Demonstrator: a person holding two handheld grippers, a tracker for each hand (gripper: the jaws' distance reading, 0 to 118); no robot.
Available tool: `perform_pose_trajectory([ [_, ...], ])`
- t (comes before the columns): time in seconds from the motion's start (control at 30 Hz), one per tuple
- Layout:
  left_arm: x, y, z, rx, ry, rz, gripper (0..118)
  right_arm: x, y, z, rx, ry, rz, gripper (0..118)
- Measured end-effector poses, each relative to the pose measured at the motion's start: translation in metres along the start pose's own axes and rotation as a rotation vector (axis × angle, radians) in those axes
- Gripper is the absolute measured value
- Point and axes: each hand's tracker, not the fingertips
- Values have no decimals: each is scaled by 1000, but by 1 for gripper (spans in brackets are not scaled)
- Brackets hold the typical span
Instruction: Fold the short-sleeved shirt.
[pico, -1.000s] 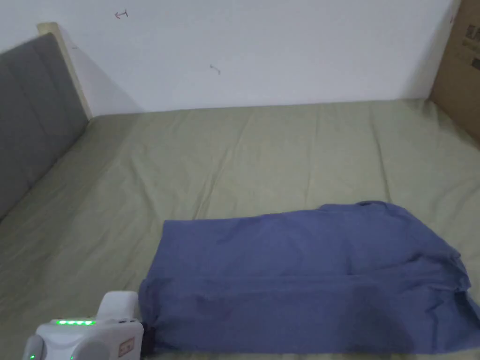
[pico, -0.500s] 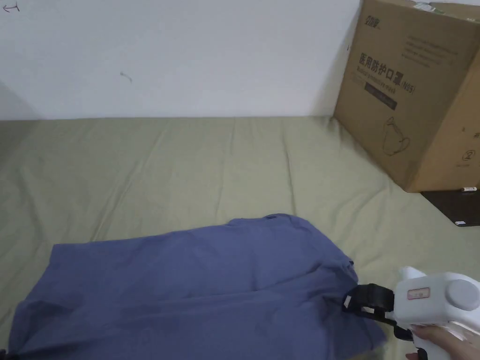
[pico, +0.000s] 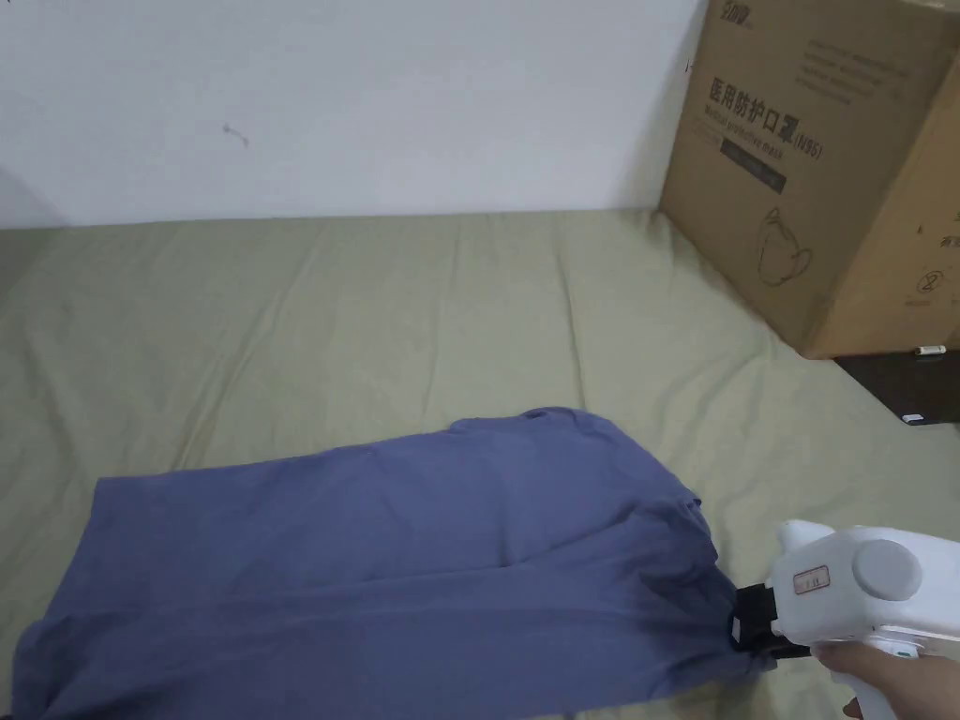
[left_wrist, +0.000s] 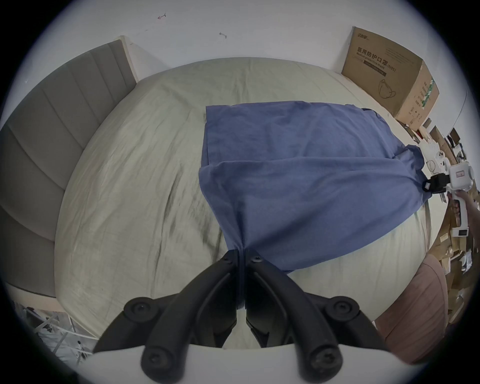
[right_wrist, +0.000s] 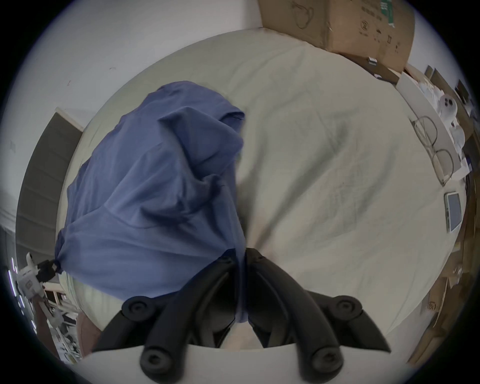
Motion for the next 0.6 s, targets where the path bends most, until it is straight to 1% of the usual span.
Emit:
perform_pose_trajectory([
  [0.03,1,0,2,1,3,-3,3,-5,-1,6,3,2,26,4],
  [0.13,-4,5,13,16,0,-9,3,-23,-5,30,65,-43,148,4],
  [0.23,-9,11,33,41,-2,-28,3,-30,-9,57,89,-56,207,4],
  [0.3,-9,11,49,53,29,-92,3,-32,-17,76,92,-76,247,4],
  [0.37,-12,2,67,49,31,-141,3,-29,-34,96,92,-76,263,4],
  [0.4,-13,-4,73,46,20,-148,3,-26,-43,103,88,-71,255,4],
  [0.43,-15,-13,80,29,-2,-144,3,-22,-55,109,54,-53,218,4],
  [0.47,-18,-24,83,-3,-32,-118,3,-19,-67,113,22,-41,184,4],
  [0.5,-20,-34,85,-24,-56,-96,4,-16,-79,114,-3,-27,168,4],
  [0.53,-24,-48,84,-40,-88,-72,4,-9,-92,111,-28,-3,162,4],
  [0.6,-28,-68,77,-55,-118,-46,4,-5,-107,99,-15,-5,170,4],
])
